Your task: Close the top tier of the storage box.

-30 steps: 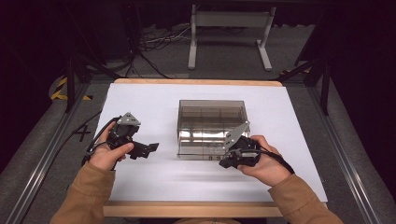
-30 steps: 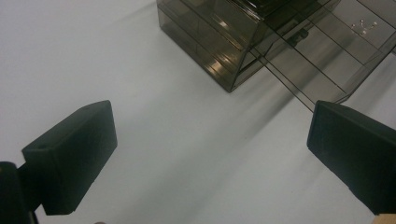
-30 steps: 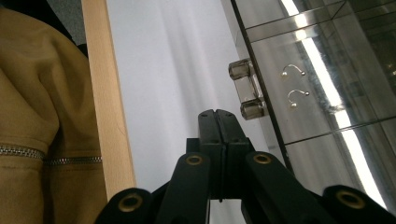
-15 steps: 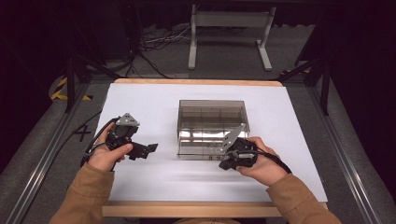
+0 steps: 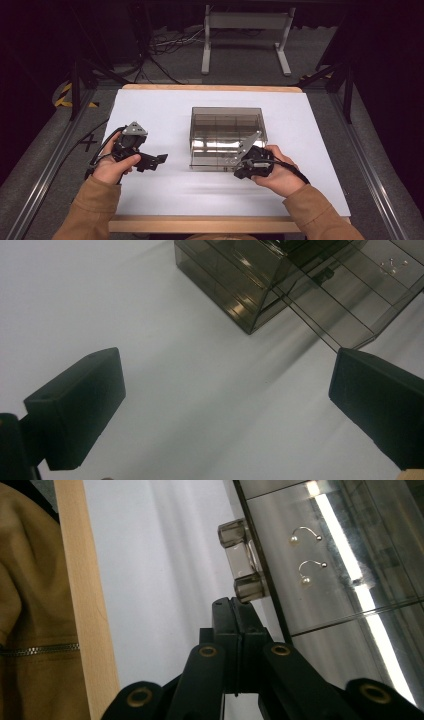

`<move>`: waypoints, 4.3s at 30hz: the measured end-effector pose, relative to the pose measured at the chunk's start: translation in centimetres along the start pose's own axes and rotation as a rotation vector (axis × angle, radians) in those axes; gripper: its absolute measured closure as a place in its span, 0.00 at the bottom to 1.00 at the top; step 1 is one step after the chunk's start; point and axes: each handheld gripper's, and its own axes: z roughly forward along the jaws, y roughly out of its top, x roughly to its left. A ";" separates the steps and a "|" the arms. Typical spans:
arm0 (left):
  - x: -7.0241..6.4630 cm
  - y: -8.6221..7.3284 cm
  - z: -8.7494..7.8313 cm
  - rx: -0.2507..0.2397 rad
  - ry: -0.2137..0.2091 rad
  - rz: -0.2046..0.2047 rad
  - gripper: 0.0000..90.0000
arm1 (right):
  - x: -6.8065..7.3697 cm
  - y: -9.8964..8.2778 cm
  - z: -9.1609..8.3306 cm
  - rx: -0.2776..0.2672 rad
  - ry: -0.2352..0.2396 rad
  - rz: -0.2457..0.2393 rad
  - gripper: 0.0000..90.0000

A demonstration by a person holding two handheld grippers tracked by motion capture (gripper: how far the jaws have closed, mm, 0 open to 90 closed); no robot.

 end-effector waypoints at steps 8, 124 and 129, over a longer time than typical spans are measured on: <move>0.0 0.0 0.0 -0.002 0.000 -0.001 0.02 | -0.1 0.1 0.0 0.003 -0.011 0.006 1.00; 0.1 -0.5 -0.1 0.003 0.006 -0.015 0.02 | -2.8 -1.8 -4.5 -0.193 -0.172 0.161 0.61; 0.1 -0.5 0.0 0.009 0.007 -0.010 0.02 | -2.8 -2.5 -4.9 -0.193 -0.176 0.152 0.56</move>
